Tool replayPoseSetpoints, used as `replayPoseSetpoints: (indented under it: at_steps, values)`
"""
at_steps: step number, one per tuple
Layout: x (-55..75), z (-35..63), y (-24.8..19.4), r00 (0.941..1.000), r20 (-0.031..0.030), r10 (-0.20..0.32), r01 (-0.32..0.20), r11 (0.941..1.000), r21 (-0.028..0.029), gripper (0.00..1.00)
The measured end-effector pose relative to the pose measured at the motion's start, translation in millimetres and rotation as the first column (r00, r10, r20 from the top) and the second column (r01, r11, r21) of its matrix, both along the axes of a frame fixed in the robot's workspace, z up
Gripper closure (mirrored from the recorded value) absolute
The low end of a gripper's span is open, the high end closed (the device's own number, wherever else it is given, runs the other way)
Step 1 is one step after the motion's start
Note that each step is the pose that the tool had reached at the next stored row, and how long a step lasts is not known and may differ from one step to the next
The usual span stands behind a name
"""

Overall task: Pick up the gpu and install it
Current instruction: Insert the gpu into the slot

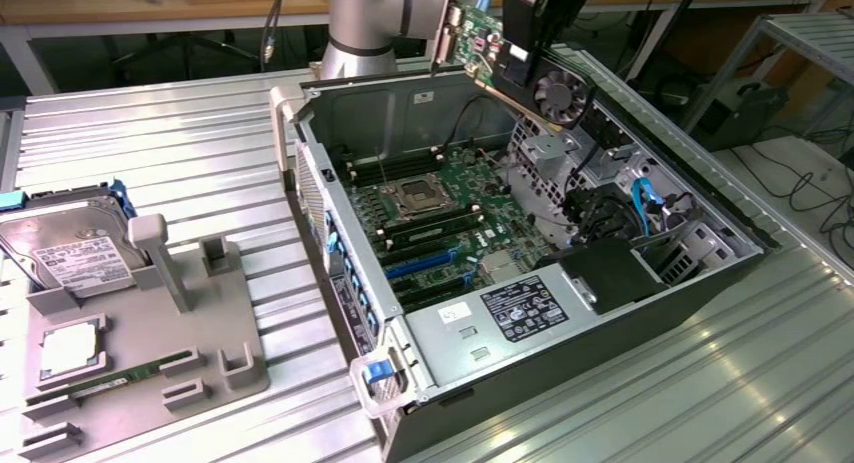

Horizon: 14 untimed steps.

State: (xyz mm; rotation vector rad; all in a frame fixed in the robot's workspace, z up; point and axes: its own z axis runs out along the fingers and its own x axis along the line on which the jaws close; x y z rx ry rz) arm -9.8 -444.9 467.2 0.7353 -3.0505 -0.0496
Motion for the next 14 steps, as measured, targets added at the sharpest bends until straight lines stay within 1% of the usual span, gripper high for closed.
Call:
replayPoseSetpoints:
  at_steps: [14]
  values:
    - [0.0, 0.0, 0.0, 0.9991, 0.0, 0.042, -0.042, 0.9991, 0.0, 0.73]
